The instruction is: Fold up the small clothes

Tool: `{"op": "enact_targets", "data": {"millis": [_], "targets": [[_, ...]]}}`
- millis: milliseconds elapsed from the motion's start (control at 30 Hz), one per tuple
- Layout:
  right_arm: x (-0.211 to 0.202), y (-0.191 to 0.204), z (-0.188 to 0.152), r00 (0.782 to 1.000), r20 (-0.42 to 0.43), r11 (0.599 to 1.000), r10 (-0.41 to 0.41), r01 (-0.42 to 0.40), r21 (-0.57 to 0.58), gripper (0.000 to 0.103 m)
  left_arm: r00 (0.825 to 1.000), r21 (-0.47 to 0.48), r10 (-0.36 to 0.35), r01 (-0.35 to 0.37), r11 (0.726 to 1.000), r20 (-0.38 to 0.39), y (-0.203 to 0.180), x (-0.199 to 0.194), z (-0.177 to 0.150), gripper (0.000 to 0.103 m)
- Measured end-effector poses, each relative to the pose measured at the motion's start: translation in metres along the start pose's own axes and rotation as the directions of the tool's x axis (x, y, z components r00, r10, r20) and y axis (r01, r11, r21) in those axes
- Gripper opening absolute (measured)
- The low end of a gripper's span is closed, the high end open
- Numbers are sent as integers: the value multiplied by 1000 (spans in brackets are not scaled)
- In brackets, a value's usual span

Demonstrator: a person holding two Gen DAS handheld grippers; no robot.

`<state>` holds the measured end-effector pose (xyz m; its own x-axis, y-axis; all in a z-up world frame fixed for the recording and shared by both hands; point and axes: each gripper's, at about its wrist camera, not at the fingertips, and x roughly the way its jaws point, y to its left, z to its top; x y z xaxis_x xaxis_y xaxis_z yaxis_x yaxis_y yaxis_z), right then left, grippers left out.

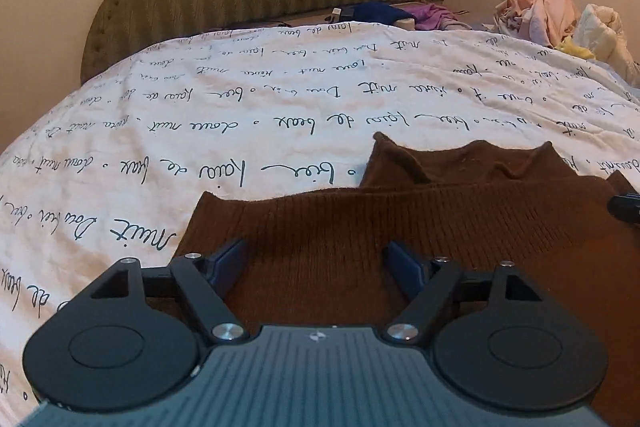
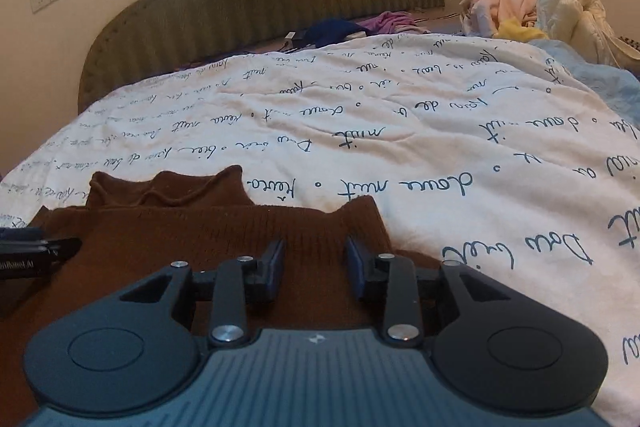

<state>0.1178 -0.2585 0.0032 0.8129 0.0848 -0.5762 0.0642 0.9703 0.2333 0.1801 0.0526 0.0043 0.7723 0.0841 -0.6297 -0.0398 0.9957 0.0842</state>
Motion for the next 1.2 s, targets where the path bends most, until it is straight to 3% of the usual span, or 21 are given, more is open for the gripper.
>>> {"op": "enact_targets", "data": {"millis": [133,233,333,433,500,600,700,800,867,933,1000,1133,1200], "targets": [[5,-21,8,998,-2,989,70,-69,130,32,1000,-2,10,-10,1000,-6,0,-1,5,81],[-26,-19,13,996,12,969,86,-87,233,36,998,-24,49,-48,999,35,7,-35,5,77],[-57,5,7,989,48,980,139,-144,136,37,998,-57,-11,14,998,57,14,-68,-5,80],[-49,32,-12,998,-14,997,60,-60,-45,37,1000,15,-9,9,1000,16,6,-66,-25,81],[-40,35,-28,1000,-7,995,23,-24,-100,38,1000,32,2,-3,999,19,8,-54,-39,89],[-38,25,-31,999,9,997,46,-46,-59,38,999,-29,-37,37,999,1,22,-46,-37,95],[-36,13,-25,997,-9,997,80,-80,4,38,1000,-15,-28,28,1000,3,20,-46,-38,96],[-57,30,-17,999,-20,998,46,-45,46,42,999,-26,-34,34,999,9,23,-47,-39,96],[-69,50,-21,995,-7,995,97,-97,-4,45,1000,-25,-29,29,999,12,22,-48,-39,96],[-64,69,-34,998,-28,991,55,-58,-124,64,1000,-22,-26,27,999,13,22,-48,-39,96],[-54,75,-54,1000,-7,973,19,-20,-231,68,1000,-15,-22,22,1000,12,21,-47,-38,96],[-53,65,-52,999,-5,984,45,-45,-175,69,1000,-10,15,-15,1000,2,16,-63,-33,90],[-54,68,-53,999,-2,981,33,-33,-191,69,999,-52,-39,39,998,7,16,-85,-31,89]]}}
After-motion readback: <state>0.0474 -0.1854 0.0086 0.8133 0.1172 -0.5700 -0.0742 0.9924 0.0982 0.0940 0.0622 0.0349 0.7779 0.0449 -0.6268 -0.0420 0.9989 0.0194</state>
